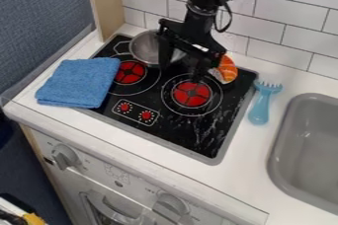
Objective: Moved the silver pot on top of the blue cloth
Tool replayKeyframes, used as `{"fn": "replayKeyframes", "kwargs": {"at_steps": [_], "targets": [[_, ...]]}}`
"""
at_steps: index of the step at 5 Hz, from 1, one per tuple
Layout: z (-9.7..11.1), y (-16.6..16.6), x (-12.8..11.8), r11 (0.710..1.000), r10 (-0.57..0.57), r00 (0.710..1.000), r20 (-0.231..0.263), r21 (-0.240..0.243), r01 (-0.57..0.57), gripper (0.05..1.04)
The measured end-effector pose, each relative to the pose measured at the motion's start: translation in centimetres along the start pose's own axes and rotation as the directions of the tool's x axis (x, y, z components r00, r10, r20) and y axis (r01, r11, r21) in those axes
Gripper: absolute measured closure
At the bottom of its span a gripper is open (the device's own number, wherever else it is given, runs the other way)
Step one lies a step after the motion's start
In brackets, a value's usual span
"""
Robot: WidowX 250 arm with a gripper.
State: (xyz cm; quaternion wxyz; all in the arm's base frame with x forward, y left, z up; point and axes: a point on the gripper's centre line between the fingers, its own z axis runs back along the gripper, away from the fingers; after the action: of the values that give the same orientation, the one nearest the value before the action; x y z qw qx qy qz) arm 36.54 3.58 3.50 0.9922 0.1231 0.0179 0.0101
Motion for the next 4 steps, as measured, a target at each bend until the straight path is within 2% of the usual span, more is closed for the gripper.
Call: {"fn": "replayKeyframes", "kwargs": {"at_steps": [3,4], "targets": [[-0.2,1.6,1.5,0.986,-0.165,0.985,0.045,0.023,0.164,0.084],[-1.5,1.6,1.4,0.982,-0.184,0.983,0.016,0.037,0.183,0.12]]}}
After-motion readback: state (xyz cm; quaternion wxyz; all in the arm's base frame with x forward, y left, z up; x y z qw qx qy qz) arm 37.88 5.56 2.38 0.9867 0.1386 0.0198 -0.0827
